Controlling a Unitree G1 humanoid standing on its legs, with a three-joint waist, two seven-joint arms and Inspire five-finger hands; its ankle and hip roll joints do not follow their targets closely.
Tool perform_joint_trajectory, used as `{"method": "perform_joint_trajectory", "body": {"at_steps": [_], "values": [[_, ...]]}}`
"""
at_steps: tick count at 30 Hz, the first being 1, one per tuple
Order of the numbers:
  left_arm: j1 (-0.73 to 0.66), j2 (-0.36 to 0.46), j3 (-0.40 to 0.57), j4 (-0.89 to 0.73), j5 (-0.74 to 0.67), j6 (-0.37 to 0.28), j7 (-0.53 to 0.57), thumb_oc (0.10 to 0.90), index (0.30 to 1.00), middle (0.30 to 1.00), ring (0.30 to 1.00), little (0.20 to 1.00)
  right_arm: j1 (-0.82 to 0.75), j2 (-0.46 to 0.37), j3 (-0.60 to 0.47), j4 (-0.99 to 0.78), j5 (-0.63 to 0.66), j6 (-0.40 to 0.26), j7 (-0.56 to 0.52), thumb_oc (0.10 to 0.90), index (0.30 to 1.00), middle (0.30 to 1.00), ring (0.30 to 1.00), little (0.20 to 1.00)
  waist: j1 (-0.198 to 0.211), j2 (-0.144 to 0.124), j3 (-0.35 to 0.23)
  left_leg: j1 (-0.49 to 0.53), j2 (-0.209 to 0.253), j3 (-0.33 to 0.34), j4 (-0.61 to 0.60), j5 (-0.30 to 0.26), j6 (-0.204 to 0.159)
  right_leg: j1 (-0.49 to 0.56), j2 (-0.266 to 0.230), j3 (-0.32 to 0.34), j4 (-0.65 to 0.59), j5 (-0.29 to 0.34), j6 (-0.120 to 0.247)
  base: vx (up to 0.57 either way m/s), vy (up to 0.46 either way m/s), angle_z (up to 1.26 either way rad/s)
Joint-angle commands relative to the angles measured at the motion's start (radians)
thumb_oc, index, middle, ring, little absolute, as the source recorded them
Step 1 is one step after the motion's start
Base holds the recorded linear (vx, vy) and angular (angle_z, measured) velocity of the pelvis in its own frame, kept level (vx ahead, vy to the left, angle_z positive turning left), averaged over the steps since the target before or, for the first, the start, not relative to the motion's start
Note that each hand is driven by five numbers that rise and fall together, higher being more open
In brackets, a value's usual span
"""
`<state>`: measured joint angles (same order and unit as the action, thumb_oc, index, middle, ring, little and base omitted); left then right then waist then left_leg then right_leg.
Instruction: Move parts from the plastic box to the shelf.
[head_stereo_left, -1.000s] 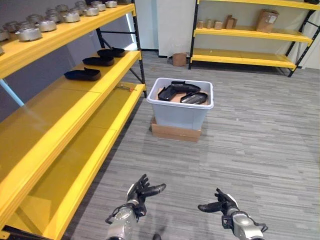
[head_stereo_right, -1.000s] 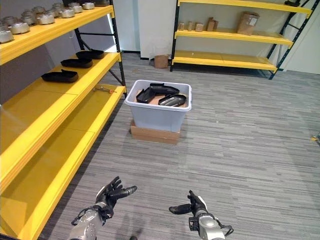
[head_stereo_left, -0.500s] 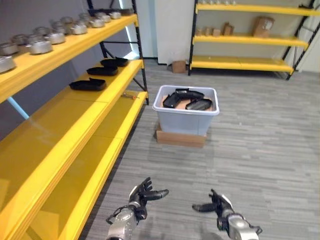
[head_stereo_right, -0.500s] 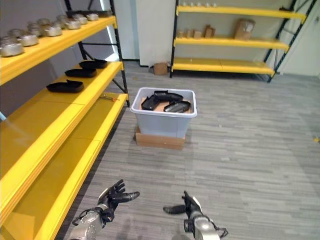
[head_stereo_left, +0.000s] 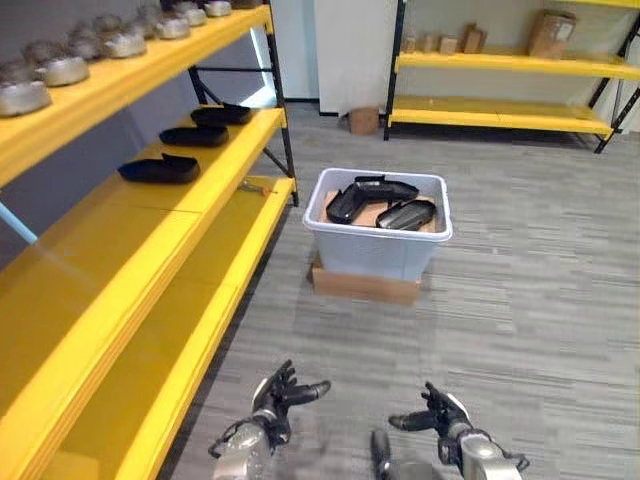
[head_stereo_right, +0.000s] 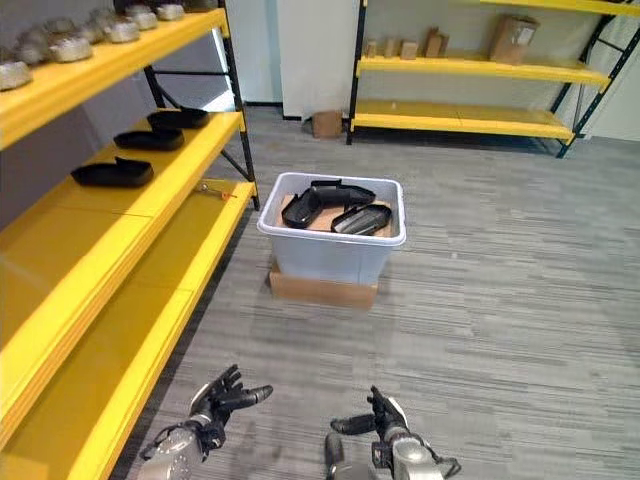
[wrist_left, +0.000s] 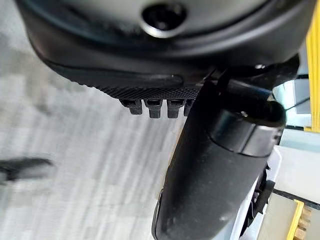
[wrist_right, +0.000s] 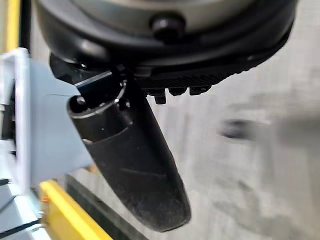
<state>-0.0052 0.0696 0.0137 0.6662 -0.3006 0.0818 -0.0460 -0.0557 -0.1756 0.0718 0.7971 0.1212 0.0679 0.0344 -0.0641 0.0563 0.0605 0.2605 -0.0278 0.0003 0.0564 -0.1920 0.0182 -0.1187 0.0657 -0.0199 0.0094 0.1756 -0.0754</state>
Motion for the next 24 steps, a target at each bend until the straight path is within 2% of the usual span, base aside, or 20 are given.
{"method": "perform_joint_trajectory", "body": {"at_steps": [1,7,9,11,12,13,14,15,16,17,18,19,20,21,22,23,24], "values": [[-0.077,-0.005,-0.026,-0.094,0.008,-0.08,-0.022,0.9,1.0,1.0,1.0,1.0,-0.053,-0.032,-0.022,-0.07,0.019,-0.069,-0.003,0.9,1.0,1.0,1.0,1.0,-0.025,0.046,-0.028,0.004,0.059,-0.057,-0.07,0.245,0.002,-0.05,-0.003,0.035,0.0,-0.054,0.063,0.2,-0.074,-0.4],[-0.072,-0.01,-0.034,-0.108,0.008,-0.077,-0.03,0.9,1.0,1.0,1.0,1.0,-0.05,-0.047,-0.035,-0.087,0.026,-0.069,-0.011,0.9,1.0,1.0,1.0,1.0,-0.042,0.043,-0.036,-0.002,0.085,-0.047,-0.011,0.244,0.0,-0.031,0.008,0.05,0.028,-0.058,0.062,0.24,-0.093,-0.02],[-0.065,-0.01,-0.03,-0.104,0.009,-0.074,-0.033,0.9,1.0,1.0,1.0,1.0,-0.044,-0.05,-0.045,-0.09,0.027,-0.07,-0.011,0.9,1.0,1.0,1.0,1.0,-0.042,0.032,-0.039,-0.005,0.09,-0.035,0.037,0.248,-0.007,-0.006,0.007,0.049,0.035,-0.057,0.06,0.24,-0.124,0.17],[-0.061,-0.009,-0.032,-0.091,0.006,-0.074,-0.037,0.9,1.0,1.0,1.0,1.0,-0.04,-0.054,-0.053,-0.094,0.029,-0.071,-0.014,0.9,1.0,1.0,1.0,1.0,-0.027,-0.007,-0.035,-0.084,0.06,-0.031,0.239,0.242,-0.023,0.051,-0.02,0.049,0.019,-0.057,0.049,0.26,-0.229,0.1],[-0.061,-0.007,-0.036,-0.092,0.006,-0.071,-0.04,0.9,1.0,1.0,1.0,1.0,-0.036,-0.053,-0.06,-0.092,0.029,-0.07,-0.017,0.9,1.0,1.0,1.0,1.0,-0.006,-0.056,-0.011,-0.174,0.023,-0.017,0.475,0.219,-0.035,0.102,-0.055,0.052,0.008,-0.048,0.044,0.16,-0.269,0.13],[-0.063,-0.003,-0.042,-0.088,0.003,-0.07,-0.044,0.9,1.0,1.0,1.0,1.0,-0.043,-0.055,-0.063,-0.086,0.033,-0.068,-0.021,0.9,1.0,1.0,1.0,1.0,0.014,-0.083,0.021,-0.262,0.003,-0.004,0.679,0.182,-0.04,0.156,-0.079,0.049,-0.008,-0.045,0.038,0.14,-0.246,0.16],[-0.067,0.0,-0.045,-0.085,0.001,-0.069,-0.047,0.9,1.0,1.0,1.0,1.0,-0.049,-0.057,-0.064,-0.079,0.037,-0.067,-0.022,0.9,1.0,1.0,1.0,1.0,0.023,-0.092,0.036,-0.306,-0.012,0.0,0.773,0.171,-0.04,0.177,-0.085,0.053,-0.017,-0.04,0.033,0.1,-0.141,-0.03],[-0.069,0.005,-0.046,-0.083,0.002,-0.069,-0.05,0.9,1.0,1.0,1.0,1.0,-0.055,-0.055,-0.067,-0.079,0.035,-0.062,-0.025,0.9,1.0,1.0,1.0,1.0,0.034,-0.096,0.047,-0.385,-0.025,0.0,0.8,0.157,-0.035,0.209,-0.09,0.062,-0.036,-0.047,0.027,0.11,-0.062,-0.17],[-0.068,0.01,-0.047,-0.08,0.001,-0.068,-0.05,0.9,1.0,1.0,1.0,1.0,-0.06,-0.05,-0.071,-0.073,0.038,-0.063,-0.032,0.9,1.0,1.0,1.0,1.0,0.044,-0.097,0.052,-0.454,-0.021,0.006,0.734,0.149,-0.03,0.237,-0.087,0.081,-0.053,-0.046,0.025,0.14,-0.027,-0.21],[-0.067,0.017,-0.047,-0.08,0.001,-0.068,-0.052,0.9,1.0,1.0,1.0,1.0,-0.06,-0.049,-0.072,-0.079,0.038,-0.064,-0.033,0.9,1.0,1.0,1.0,1.0,0.05,-0.099,0.053,-0.465,-0.017,0.005,0.645,0.148,-0.024,0.254,-0.084,0.091,-0.065,-0.047,0.024,0.25,0.035,-0.83],[-0.065,0.027,-0.048,-0.087,-0.004,-0.064,-0.054,0.9,1.0,1.0,1.0,1.0,-0.046,-0.046,-0.079,-0.074,0.037,-0.068,-0.033,0.9,1.0,1.0,1.0,1.0,0.063,-0.106,0.054,-0.486,0.018,-0.001,0.31,0.178,-0.016,0.287,-0.076,0.113,-0.087,-0.048,0.029,0.19,0.041,-0.93],[-0.065,0.027,-0.048,-0.087,-0.004,-0.064,-0.054,0.9,1.0,1.0,1.0,1.0,-0.046,-0.046,-0.079,-0.074,0.037,-0.068,-0.033,0.9,1.0,1.0,1.0,1.0,0.063,-0.107,0.055,-0.485,0.017,-0.001,0.309,0.179,-0.016,0.288,-0.076,0.113,-0.087,-0.048,0.029,0.28,0.091,-0.9],[-0.063,0.029,-0.041,-0.091,-0.003,-0.066,-0.055,0.9,1.0,1.0,1.0,1.0,-0.038,-0.046,-0.083,-0.069,0.036,-0.072,-0.034,0.9,1.0,1.0,1.0,1.0,0.078,-0.104,0.059,-0.518,0.03,-0.028,0.079,0.203,-0.009,0.306,-0.064,0.133,-0.097,-0.06,0.035,0.28,0.13,-0.29],[-0.051,0.031,-0.024,-0.094,-0.007,-0.065,-0.052,0.9,1.0,1.0,1.0,1.0,-0.038,-0.042,-0.078,-0.063,0.036,-0.074,-0.028,0.9,1.0,1.0,1.0,1.0,0.093,-0.099,0.049,-0.534,0.047,-0.061,-0.025,0.231,-0.012,0.314,-0.055,0.157,-0.097,-0.072,0.039,0.35,0.171,-0.36],[-0.038,0.029,-0.012,-0.099,-0.01,-0.062,-0.052,0.9,1.0,1.0,1.0,1.0,-0.032,-0.036,-0.078,-0.069,0.034,-0.072,-0.022,0.9,1.0,1.0,1.0,1.0,0.097,-0.092,0.029,-0.483,0.051,-0.073,-0.088,0.249,-0.014,0.309,-0.047,0.171,-0.097,-0.075,0.039,0.37,0.232,-0.81],[-0.044,0.032,0.0,-0.082,-0.004,-0.064,-0.05,0.9,1.0,1.0,1.0,1.0,-0.03,-0.03,-0.08,-0.066,0.035,-0.075,-0.015,0.9,1.0,1.0,1.0,1.0,0.087,-0.085,-0.027,-0.44,0.06,-0.069,-0.136,0.275,-0.022,0.291,-0.043,0.18,-0.097,-0.076,0.032,0.35,0.254,-1.16],[-0.044,0.033,-0.005,-0.08,-0.009,-0.072,-0.048,0.9,1.0,1.0,1.0,1.0,-0.026,-0.026,-0.079,-0.067,0.038,-0.074,-0.011,0.9,1.0,1.0,1.0,1.0,0.082,-0.088,-0.052,-0.423,0.052,-0.057,-0.137,0.293,-0.023,0.28,-0.05,0.181,-0.095,-0.07,0.029,0.36,0.26,-1.2]]}}
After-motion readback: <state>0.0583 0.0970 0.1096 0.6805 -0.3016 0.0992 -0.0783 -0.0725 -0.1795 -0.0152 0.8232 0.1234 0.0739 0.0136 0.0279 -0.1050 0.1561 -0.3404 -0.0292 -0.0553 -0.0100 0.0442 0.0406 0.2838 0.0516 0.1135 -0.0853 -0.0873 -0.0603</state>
